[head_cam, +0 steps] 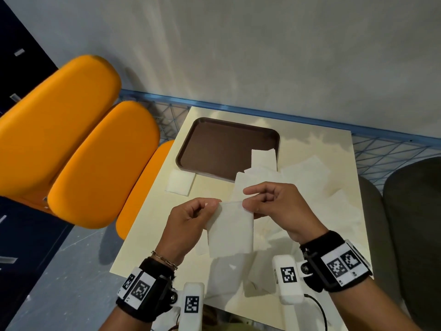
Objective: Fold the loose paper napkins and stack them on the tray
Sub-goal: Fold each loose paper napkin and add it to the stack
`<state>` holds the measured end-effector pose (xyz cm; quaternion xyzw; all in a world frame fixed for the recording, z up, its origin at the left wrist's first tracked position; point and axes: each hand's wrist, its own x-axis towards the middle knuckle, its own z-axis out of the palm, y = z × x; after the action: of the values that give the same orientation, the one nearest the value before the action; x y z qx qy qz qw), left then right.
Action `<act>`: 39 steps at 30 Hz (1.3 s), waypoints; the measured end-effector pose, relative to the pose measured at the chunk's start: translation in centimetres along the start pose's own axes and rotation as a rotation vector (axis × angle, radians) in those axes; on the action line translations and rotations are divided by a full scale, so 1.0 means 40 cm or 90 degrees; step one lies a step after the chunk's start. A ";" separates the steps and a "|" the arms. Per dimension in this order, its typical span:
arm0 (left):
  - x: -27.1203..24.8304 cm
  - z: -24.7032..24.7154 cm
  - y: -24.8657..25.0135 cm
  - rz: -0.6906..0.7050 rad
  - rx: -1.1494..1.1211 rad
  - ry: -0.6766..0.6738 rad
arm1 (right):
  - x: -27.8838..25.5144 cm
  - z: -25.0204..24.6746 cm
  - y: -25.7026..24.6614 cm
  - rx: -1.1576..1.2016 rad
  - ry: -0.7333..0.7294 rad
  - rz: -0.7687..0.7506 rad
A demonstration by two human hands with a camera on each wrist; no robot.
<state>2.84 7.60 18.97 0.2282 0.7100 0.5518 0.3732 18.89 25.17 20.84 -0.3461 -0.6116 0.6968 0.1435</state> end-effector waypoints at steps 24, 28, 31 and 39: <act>0.188 -0.240 -0.235 -0.217 -0.136 0.093 | 0.252 0.263 0.145 -0.105 -0.038 0.237; 0.215 -0.288 -0.267 -0.253 -0.149 0.077 | 0.306 0.289 0.163 -0.156 -0.044 0.245; 0.240 -0.321 -0.277 -0.230 -0.106 -0.008 | 0.343 0.310 0.163 -0.241 -0.074 0.236; 0.359 -0.338 -0.266 -0.193 0.099 -0.138 | 0.420 0.360 0.169 -0.435 -0.204 0.187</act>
<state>-15.67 6.82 6.34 0.2045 0.7323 0.4052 0.5077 -1.14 23.38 9.42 -0.3444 -0.7668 0.5117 -0.1778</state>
